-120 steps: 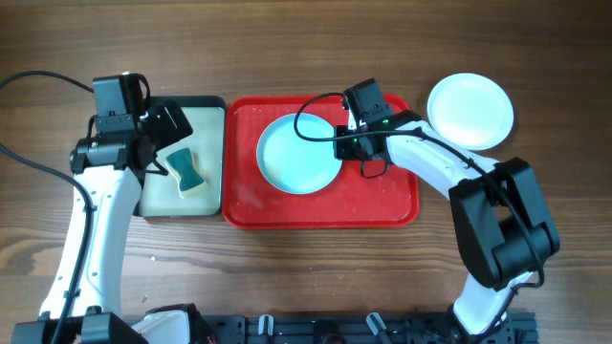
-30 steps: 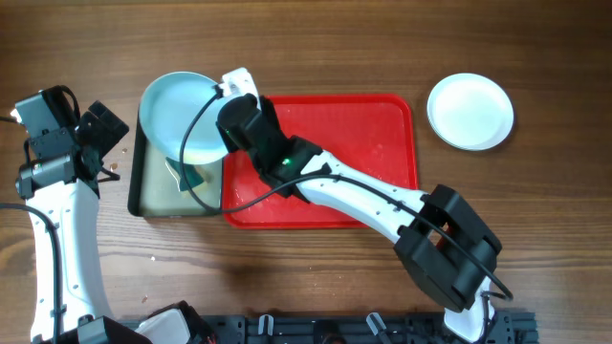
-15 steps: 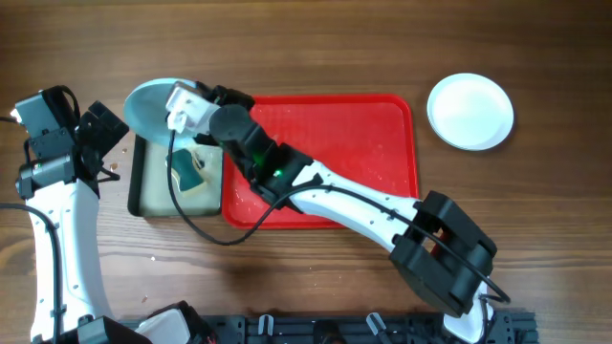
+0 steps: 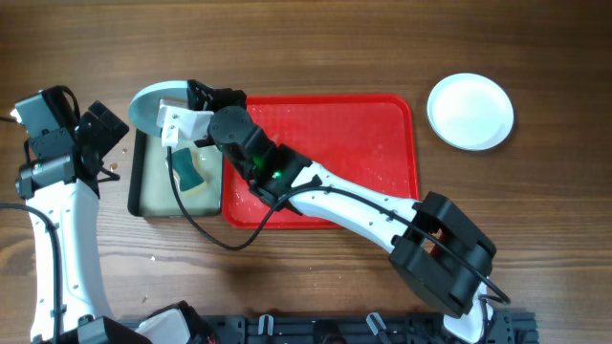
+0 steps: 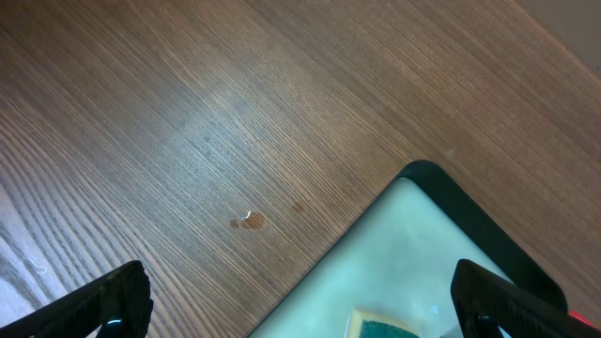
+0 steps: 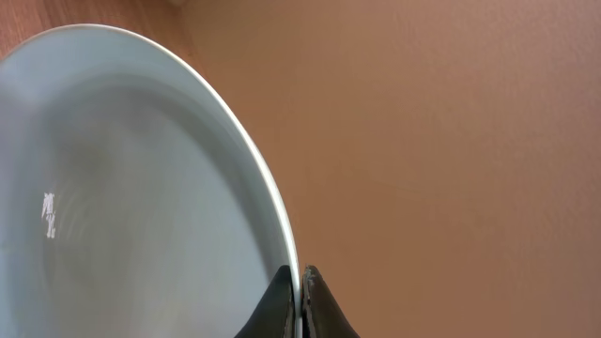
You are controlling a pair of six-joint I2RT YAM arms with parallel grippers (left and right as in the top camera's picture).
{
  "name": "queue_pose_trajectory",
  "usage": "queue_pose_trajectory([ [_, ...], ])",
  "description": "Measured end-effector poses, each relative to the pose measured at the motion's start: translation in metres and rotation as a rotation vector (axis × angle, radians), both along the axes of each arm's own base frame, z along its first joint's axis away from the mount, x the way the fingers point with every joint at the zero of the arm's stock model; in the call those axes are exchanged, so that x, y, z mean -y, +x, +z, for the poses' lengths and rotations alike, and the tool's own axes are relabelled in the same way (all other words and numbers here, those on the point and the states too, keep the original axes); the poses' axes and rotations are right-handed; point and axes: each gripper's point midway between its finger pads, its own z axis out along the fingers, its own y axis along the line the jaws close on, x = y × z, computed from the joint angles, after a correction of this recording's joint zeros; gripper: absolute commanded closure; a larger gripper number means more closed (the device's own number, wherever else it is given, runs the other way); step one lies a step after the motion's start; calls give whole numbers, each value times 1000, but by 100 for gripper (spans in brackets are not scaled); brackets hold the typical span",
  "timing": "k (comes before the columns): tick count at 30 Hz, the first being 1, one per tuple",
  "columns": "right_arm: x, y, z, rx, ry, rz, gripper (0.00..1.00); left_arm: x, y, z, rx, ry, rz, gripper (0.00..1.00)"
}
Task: Clean dirty plates on tray and stack at the side
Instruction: 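Tilt the light-blue plate over the black tray to drain it, then carry the light-blue plate rightward toward the white plate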
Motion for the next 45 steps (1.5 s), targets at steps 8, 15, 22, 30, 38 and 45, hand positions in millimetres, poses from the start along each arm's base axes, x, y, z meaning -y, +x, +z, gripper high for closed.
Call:
queue_pose_trajectory([
  [8, 0, 0, 0, 2, -2, 0, 96, 0, 0, 0, 0, 0, 0, 0],
  [15, 0, 0, 1, 7, -1, 1, 96, 0, 0, 0, 1, -1, 2, 0],
  [22, 0, 0, 1, 7, -2, 1, 96, 0, 0, 0, 1, -2, 2, 0],
  [30, 0, 0, 1, -20, 31, -6, 96, 0, 0, 0, 1, -2, 2, 0],
  [38, 4, 3, -7, -145, 153, -41, 96, 0, 0, 0, 1, -2, 2, 0],
  [45, 45, 27, -56, -520, 378, -248, 96, 0, 0, 0, 1, -2, 2, 0],
])
